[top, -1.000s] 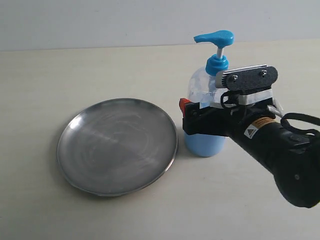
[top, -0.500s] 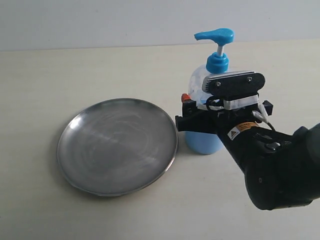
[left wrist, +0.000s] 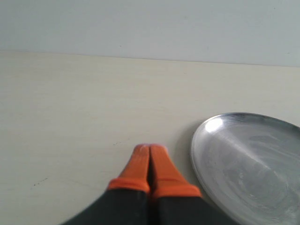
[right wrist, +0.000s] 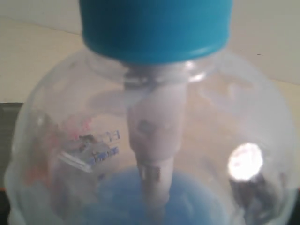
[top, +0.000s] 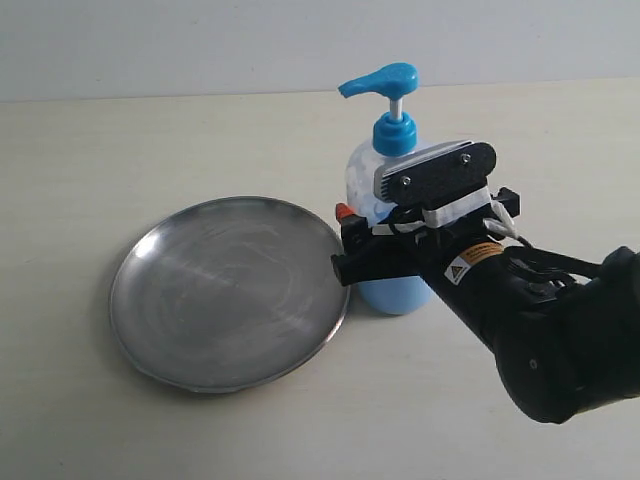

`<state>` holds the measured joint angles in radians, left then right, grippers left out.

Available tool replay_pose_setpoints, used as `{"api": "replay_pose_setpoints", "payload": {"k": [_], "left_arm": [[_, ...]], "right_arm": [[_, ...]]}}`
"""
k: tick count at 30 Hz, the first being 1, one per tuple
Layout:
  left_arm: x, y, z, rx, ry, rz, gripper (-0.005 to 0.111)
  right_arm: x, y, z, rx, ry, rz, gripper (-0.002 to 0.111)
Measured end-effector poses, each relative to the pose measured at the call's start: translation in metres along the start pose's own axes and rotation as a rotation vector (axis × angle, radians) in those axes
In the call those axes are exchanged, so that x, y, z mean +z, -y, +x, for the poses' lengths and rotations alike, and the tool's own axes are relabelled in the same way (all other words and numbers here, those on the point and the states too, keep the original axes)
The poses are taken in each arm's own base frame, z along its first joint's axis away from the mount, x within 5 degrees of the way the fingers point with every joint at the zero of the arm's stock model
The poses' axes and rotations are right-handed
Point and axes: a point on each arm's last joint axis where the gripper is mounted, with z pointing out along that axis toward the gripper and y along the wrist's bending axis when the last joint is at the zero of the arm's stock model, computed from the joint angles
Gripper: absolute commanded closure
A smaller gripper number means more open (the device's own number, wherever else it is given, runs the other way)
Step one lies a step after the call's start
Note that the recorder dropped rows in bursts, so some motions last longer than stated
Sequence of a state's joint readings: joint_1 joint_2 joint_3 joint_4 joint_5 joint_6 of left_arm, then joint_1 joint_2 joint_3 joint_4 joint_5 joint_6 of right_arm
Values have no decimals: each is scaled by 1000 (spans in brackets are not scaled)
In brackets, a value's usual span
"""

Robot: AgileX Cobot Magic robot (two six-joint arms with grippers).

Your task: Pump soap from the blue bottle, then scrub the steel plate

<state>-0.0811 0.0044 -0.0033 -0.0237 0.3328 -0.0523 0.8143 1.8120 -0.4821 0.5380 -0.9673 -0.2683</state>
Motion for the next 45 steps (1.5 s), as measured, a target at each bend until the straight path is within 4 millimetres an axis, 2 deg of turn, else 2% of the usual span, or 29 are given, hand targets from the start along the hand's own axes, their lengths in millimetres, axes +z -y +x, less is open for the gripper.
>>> {"api": "replay_pose_setpoints", "payload": {"k": [11,24,45], "left_arm": [[0,0,0,0,0,0,107],[0,0,0,0,0,0,107],[0,0,0,0,0,0,107]], "right_arm": [[-4,-1,-4,-126,-26,-23,108],[6,-6,-13,-154,-64,-27,108],[7,-7,-14,-173,-64,-30,108]]}}
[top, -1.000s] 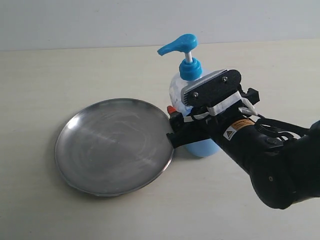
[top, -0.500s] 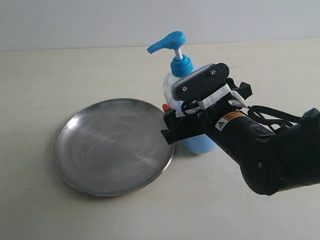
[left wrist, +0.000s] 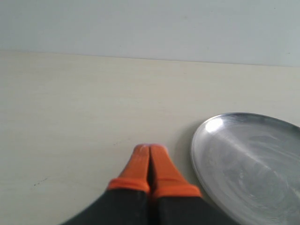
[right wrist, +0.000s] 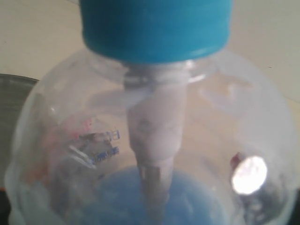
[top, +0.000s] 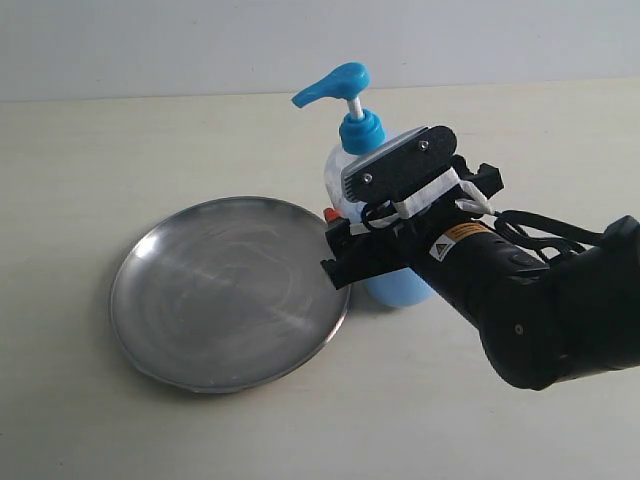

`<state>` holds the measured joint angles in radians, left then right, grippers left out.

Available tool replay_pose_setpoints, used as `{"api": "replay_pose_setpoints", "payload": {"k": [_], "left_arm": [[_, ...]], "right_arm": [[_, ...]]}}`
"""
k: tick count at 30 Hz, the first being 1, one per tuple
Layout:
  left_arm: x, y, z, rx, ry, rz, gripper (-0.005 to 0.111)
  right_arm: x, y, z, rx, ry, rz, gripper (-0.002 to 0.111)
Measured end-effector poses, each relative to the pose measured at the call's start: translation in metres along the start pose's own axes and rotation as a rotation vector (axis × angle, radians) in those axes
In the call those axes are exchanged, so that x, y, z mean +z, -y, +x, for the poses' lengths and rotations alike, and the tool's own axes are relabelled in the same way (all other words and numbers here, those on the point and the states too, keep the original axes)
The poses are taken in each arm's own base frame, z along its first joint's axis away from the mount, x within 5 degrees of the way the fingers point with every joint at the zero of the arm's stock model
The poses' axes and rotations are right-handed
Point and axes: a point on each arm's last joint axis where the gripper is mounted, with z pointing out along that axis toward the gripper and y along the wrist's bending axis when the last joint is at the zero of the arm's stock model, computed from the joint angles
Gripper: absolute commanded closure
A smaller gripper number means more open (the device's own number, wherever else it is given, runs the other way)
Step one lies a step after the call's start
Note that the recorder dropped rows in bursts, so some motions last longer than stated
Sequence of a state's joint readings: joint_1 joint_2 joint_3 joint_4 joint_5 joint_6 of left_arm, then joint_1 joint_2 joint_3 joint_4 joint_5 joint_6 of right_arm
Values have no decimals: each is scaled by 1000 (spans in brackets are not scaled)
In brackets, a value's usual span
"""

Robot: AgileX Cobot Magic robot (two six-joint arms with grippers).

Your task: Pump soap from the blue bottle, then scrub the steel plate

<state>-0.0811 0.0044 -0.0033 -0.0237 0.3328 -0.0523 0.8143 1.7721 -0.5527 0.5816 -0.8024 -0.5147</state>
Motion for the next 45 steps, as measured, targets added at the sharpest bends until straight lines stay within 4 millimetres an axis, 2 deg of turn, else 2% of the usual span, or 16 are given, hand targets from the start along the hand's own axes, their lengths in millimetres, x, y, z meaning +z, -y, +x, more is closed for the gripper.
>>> {"api": "replay_pose_setpoints", "payload": {"k": [19,31,45], "left_arm": [[0,0,-1,0,0,0,107],[0,3,-44,0,-13,-1,107],[15,8,-111,0,-28,-2,107]], "right_arm": [[0,-2,-1,-61,8,-18,108],[0,-2,-1,-61,9,-17,108],[0,-1,-2,-63,21,-10,108]]}}
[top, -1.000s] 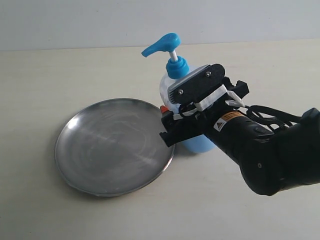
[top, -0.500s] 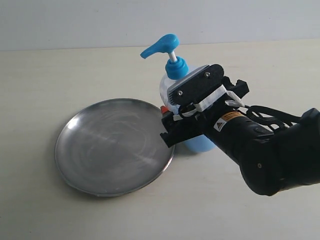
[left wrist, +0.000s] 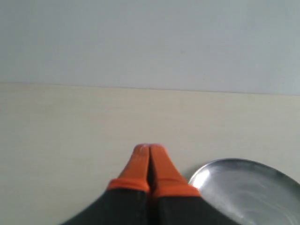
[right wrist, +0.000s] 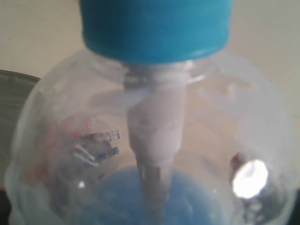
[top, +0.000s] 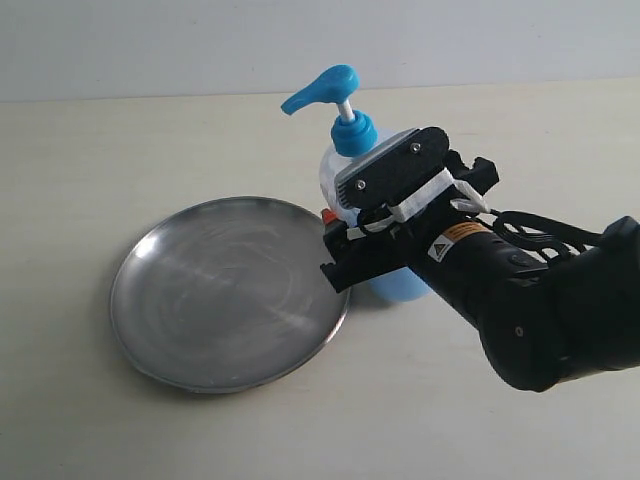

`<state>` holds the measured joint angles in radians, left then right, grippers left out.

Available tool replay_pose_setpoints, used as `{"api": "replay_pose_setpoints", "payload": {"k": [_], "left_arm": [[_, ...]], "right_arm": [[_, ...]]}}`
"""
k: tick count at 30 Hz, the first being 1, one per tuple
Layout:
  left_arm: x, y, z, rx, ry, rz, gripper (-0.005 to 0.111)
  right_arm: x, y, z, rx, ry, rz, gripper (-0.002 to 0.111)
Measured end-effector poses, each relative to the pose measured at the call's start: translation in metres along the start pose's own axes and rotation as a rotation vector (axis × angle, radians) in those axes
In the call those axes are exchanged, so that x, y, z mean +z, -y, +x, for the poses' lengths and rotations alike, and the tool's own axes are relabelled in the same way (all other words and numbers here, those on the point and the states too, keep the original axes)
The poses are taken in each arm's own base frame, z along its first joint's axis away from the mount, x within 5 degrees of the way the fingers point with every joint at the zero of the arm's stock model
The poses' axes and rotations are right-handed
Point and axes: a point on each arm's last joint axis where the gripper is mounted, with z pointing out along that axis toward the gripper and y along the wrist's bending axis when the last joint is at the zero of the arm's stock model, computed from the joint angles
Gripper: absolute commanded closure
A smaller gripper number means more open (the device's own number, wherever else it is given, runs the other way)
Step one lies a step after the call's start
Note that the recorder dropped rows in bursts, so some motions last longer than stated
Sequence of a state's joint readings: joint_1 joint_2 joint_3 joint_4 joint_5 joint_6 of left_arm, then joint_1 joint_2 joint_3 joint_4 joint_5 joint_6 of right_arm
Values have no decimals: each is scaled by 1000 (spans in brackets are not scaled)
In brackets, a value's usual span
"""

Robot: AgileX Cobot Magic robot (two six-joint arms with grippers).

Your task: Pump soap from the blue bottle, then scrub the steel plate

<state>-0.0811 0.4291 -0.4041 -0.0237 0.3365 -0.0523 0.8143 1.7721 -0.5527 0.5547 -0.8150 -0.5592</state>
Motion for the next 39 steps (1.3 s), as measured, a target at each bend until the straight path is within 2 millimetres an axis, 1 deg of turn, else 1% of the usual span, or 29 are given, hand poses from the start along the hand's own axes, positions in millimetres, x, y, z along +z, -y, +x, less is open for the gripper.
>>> {"api": "replay_pose_setpoints", "payload": {"k": [8,10,25,27,31,39], "left_arm": [[3,3,-45,0,56,4,107],[2,4,-49,1,73,5,107],[1,4,-51,1,94,7,107],[1,4,-51,1,96,7,107],[1,4,-51,1,96,7,107],[1,4,-51,1,96,7,107]], "right_arm": [[0,0,0,-2,3,-4,108],[0,-1,-1,-1,6,-10,108],[0,-1,-5,20,57,-14,108],[2,-2,-3,14,59,-9,108],[8,-5,8,-4,58,10,108],[10,-5,9,-14,81,18,108]]}}
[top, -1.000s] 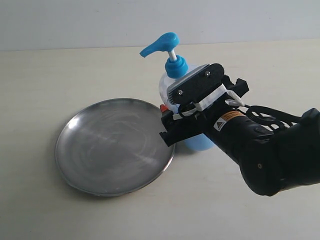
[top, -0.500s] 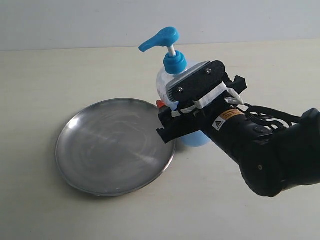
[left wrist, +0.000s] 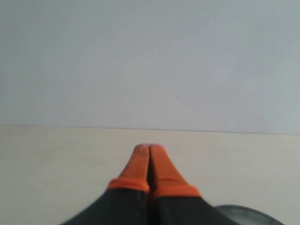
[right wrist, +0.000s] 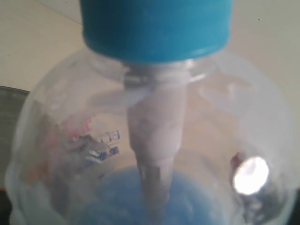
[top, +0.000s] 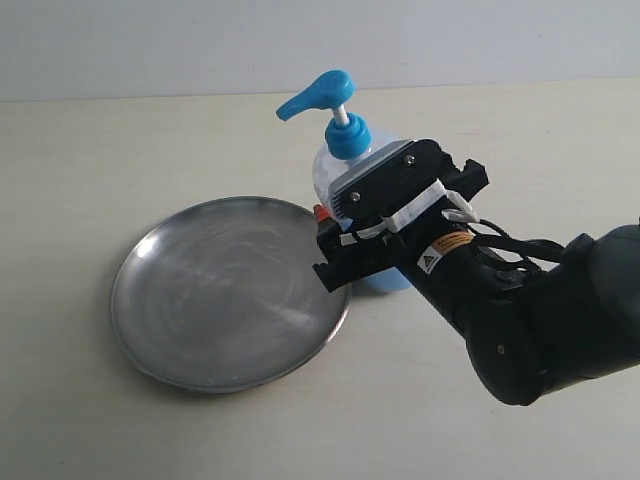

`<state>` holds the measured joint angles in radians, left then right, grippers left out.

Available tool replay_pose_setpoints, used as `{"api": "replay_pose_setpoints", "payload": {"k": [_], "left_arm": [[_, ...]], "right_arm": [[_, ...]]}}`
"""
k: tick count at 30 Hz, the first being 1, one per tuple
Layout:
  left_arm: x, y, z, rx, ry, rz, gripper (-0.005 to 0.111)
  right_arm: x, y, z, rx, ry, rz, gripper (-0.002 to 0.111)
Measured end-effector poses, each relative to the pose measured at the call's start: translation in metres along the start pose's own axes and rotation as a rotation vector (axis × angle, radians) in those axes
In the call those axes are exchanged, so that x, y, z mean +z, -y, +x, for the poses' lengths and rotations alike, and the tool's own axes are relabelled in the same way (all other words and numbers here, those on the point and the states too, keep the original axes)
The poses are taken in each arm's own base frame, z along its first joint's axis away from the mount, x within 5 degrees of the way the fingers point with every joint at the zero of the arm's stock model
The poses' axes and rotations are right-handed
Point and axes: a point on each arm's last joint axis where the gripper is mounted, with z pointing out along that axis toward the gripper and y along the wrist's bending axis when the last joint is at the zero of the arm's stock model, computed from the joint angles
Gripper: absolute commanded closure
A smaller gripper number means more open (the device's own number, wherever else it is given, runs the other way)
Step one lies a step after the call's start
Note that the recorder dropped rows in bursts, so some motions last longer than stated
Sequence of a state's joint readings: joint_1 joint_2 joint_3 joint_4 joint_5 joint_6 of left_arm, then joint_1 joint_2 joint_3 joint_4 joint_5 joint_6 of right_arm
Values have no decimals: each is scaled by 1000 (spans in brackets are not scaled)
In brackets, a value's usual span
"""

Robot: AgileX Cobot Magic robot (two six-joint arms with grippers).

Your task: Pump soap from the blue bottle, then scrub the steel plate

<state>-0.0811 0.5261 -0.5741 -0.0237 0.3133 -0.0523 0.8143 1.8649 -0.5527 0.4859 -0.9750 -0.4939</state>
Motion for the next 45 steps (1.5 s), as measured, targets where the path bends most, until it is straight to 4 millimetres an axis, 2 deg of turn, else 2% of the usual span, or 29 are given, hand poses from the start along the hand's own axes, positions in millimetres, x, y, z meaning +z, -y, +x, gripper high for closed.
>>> {"api": "replay_pose_setpoints", "payload": {"k": [6,11,16,21,28,33,45], "left_arm": [[0,1,0,-35,-2,11,107],[14,6,5,-104,-107,61,107],[38,22,10,-43,-338,225,107],[67,35,6,-45,-540,380,107],[107,47,-6,-33,-671,471,107],[127,69,-18,24,-682,543,107],[161,127,-27,158,-741,627,107]], "right_arm": [[0,0,0,-1,1,-1,108],[0,0,0,-1,1,-1,108],[0,0,0,-1,1,-1,108],[0,0,0,-1,1,-1,108],[0,0,0,-1,1,-1,108],[0,0,0,-2,1,-3,108],[0,0,0,-2,1,-3,108]]}}
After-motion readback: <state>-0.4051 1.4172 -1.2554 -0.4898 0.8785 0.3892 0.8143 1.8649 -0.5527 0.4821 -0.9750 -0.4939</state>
